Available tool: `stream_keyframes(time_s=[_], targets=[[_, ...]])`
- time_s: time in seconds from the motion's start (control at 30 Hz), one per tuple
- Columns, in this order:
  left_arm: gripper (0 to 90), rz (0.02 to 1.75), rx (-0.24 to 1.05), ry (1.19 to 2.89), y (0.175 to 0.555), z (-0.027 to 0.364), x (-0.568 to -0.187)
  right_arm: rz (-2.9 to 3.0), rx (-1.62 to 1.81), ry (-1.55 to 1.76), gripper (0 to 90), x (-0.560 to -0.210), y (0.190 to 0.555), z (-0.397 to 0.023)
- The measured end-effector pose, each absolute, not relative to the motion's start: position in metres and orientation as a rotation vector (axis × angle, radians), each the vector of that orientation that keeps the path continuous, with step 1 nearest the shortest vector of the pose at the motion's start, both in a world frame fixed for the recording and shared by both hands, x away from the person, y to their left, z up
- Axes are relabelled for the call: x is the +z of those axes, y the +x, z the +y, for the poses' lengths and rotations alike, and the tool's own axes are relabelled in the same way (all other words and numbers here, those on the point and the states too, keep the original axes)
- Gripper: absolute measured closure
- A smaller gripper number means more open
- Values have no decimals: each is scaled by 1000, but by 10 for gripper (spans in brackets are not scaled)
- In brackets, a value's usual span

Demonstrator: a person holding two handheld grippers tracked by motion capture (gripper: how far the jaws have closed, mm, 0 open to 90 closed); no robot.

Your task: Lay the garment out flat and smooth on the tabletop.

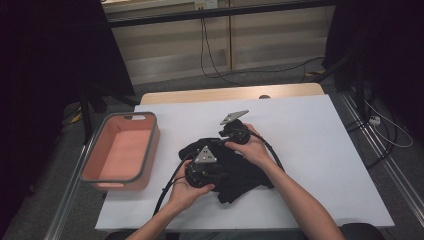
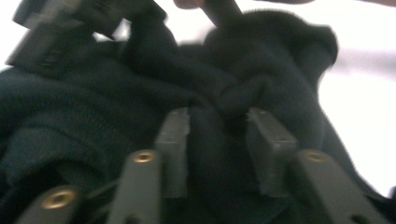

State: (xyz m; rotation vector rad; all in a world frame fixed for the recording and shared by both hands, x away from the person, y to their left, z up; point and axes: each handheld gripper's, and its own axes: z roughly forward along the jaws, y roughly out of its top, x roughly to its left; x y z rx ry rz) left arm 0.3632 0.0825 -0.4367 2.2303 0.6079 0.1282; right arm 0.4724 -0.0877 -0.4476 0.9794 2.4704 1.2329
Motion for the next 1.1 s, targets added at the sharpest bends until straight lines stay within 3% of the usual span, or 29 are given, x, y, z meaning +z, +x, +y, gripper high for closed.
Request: stream_keyframes(time_s=[0.17,0.3,0.37,0.67,1.1], targets=[[735,601,114,2244,365,84,-437,2538,1170,940,530,-457,476,-75],[847,597,94,2261,367,88,-434,2542,1110,869,814,-457,472,-75],[855,613,92,2252,369,91,-433,2520,1100,857,859,-457,469,-81],[858,667,132,2230,383,105,-425,2391,1052,965,866,-450,444,-138],[857,630,148,2246,394,92,-423,2386,1054,958,868,-437,353,-184]])
